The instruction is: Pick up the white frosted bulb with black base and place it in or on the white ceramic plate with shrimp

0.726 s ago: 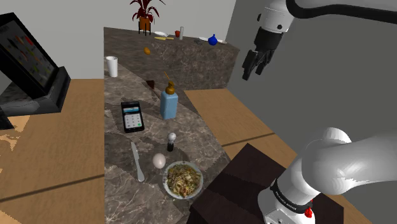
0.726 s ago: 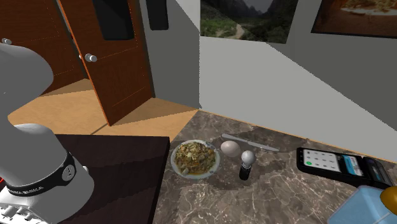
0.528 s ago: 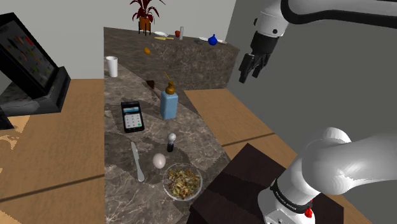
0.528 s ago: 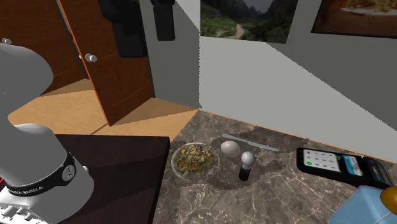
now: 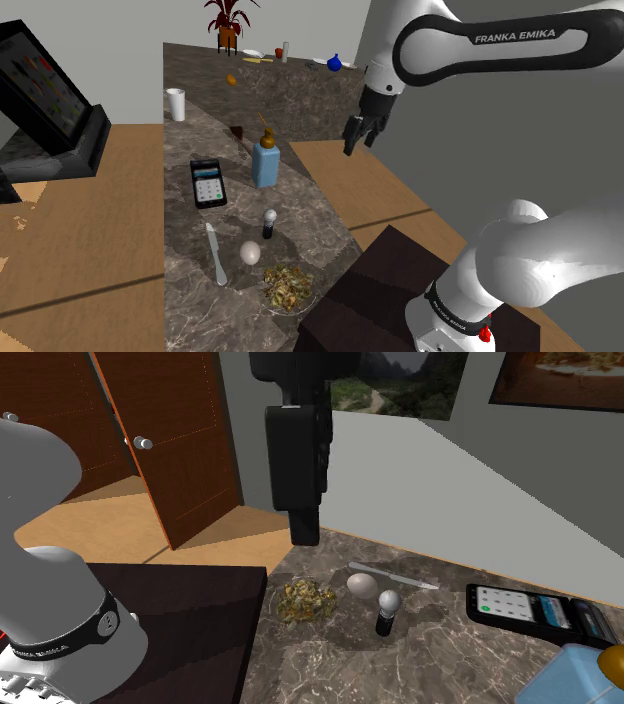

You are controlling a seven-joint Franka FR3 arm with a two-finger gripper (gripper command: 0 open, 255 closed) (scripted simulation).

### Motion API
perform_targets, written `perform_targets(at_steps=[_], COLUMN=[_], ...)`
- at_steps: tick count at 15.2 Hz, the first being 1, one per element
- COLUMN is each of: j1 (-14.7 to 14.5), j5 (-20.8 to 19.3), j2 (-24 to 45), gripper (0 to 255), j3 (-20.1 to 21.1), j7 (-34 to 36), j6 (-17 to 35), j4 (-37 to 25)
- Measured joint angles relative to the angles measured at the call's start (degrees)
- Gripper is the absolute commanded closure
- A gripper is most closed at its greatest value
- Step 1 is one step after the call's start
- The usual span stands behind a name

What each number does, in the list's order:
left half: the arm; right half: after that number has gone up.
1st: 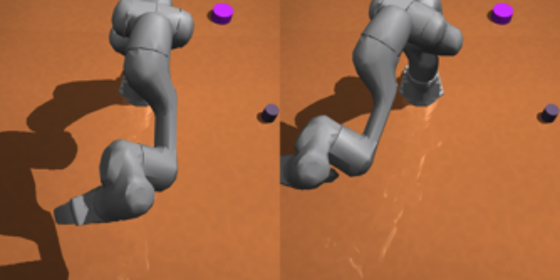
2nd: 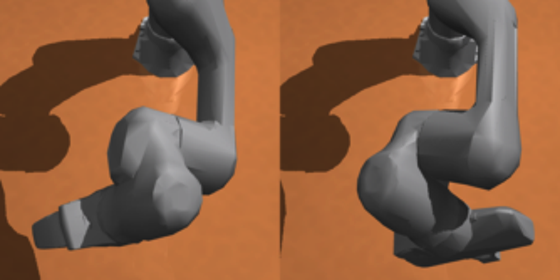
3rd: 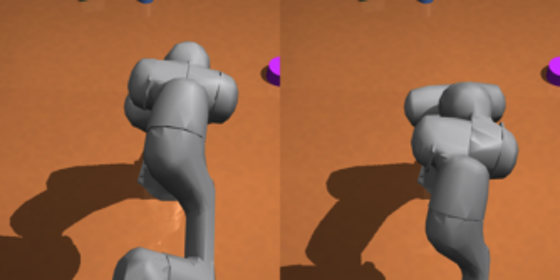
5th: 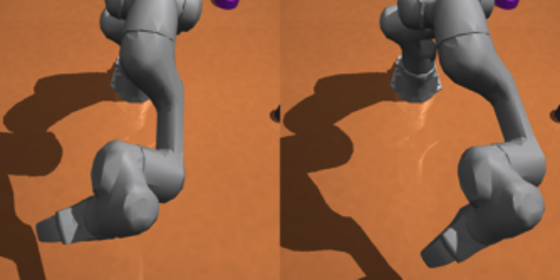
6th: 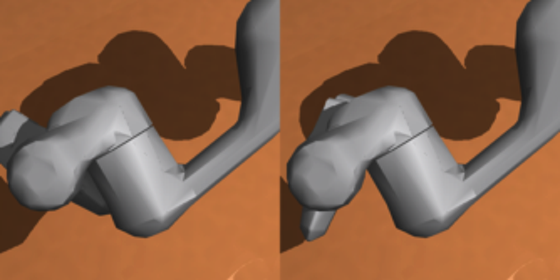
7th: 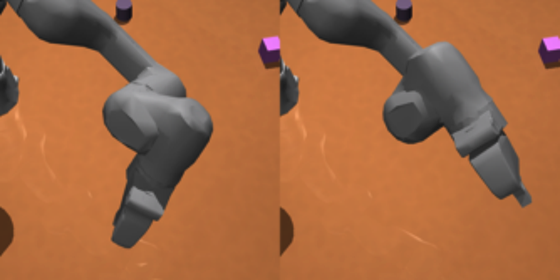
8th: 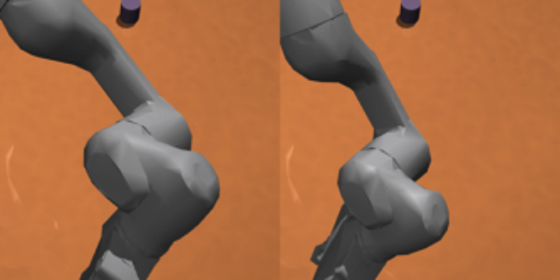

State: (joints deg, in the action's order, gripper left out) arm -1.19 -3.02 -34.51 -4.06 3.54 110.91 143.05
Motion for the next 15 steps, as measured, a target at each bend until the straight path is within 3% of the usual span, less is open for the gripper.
perform_targets(at_steps=[7, 15], j1=[-2.5, -6.1], j5=[4.1, 11.4], j2=[11.7, 28.2], gripper=[0, 0], j3=[-0.1, 0.2], j7=[0.0, -2.3], j6=[14.5, 28.3], j4=[2.3, -1.1])
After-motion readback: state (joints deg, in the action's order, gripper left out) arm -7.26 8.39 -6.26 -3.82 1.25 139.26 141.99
